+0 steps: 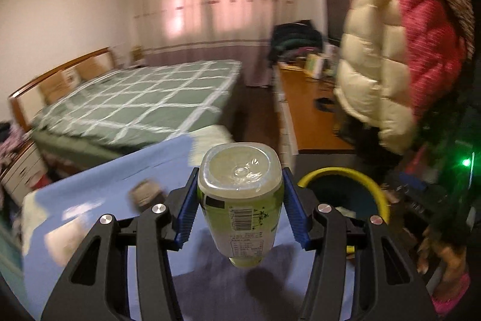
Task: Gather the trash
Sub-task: 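Carry the green bottle over the bin and open the left gripper, then grasp the dark brown square box with the right gripper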
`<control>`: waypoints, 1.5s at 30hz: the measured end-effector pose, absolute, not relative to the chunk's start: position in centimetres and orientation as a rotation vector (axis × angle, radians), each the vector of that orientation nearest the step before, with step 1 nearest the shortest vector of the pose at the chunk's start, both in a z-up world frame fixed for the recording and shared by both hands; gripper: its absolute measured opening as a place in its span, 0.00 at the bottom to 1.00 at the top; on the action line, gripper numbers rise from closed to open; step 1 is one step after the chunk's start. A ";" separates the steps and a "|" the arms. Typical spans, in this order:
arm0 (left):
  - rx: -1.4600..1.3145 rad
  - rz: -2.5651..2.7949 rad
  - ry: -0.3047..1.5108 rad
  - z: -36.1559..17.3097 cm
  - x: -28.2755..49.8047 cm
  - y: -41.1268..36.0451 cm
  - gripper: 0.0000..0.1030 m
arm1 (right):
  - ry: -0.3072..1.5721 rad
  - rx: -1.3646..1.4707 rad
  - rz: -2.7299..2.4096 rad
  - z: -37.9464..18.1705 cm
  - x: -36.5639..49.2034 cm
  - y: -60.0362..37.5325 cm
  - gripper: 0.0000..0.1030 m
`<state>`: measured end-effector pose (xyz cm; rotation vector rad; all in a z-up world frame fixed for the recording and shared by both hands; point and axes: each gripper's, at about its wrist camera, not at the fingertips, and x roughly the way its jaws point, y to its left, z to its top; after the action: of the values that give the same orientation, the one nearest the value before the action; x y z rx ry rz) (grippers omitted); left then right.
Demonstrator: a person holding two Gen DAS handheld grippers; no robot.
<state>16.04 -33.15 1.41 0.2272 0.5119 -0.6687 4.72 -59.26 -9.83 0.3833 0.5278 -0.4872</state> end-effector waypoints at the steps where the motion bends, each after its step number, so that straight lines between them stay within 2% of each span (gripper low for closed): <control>1: 0.237 -0.694 0.510 1.4 15.8 -34.7 0.51 | 0.524 0.386 -0.498 -9.8 4.3 -59.7 0.44; 9: 0.289 -0.860 0.554 -1.4 15.3 -47.9 0.51 | 0.528 0.402 -0.552 -10.4 2.0 -62.3 0.44; 11: 0.301 -0.864 0.591 -2.6 15.7 -50.1 0.51 | 0.538 0.401 -0.558 -10.7 1.8 -62.7 0.49; 13: 0.306 -0.852 0.605 -3.6 16.1 -50.7 0.66 | 0.538 0.402 -0.562 -10.8 1.6 -62.8 0.52; 14: 0.307 -0.835 0.598 -3.9 16.1 -50.4 0.77 | 0.539 0.401 -0.560 -10.9 1.6 -62.9 0.52; 16: 0.301 -0.813 0.585 -3.9 16.2 -49.5 0.78 | 0.541 0.398 -0.553 -10.9 1.7 -62.8 0.52; 26: 0.176 -0.612 0.542 -2.1 18.1 -33.1 0.87 | 0.559 0.340 -0.437 -9.6 5.5 -58.5 0.53; 38: -0.003 -0.106 0.559 -5.6 23.3 -6.7 0.89 | 0.656 0.220 -0.123 -8.0 16.5 -46.9 0.54; 45: -0.091 0.042 0.539 -7.6 24.4 1.6 0.89 | 0.708 0.083 0.060 -8.1 25.0 -37.9 0.55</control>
<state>24.45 1.65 -7.60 -0.0906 0.5393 0.0418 24.99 -37.93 -8.08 0.0830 0.7079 0.0601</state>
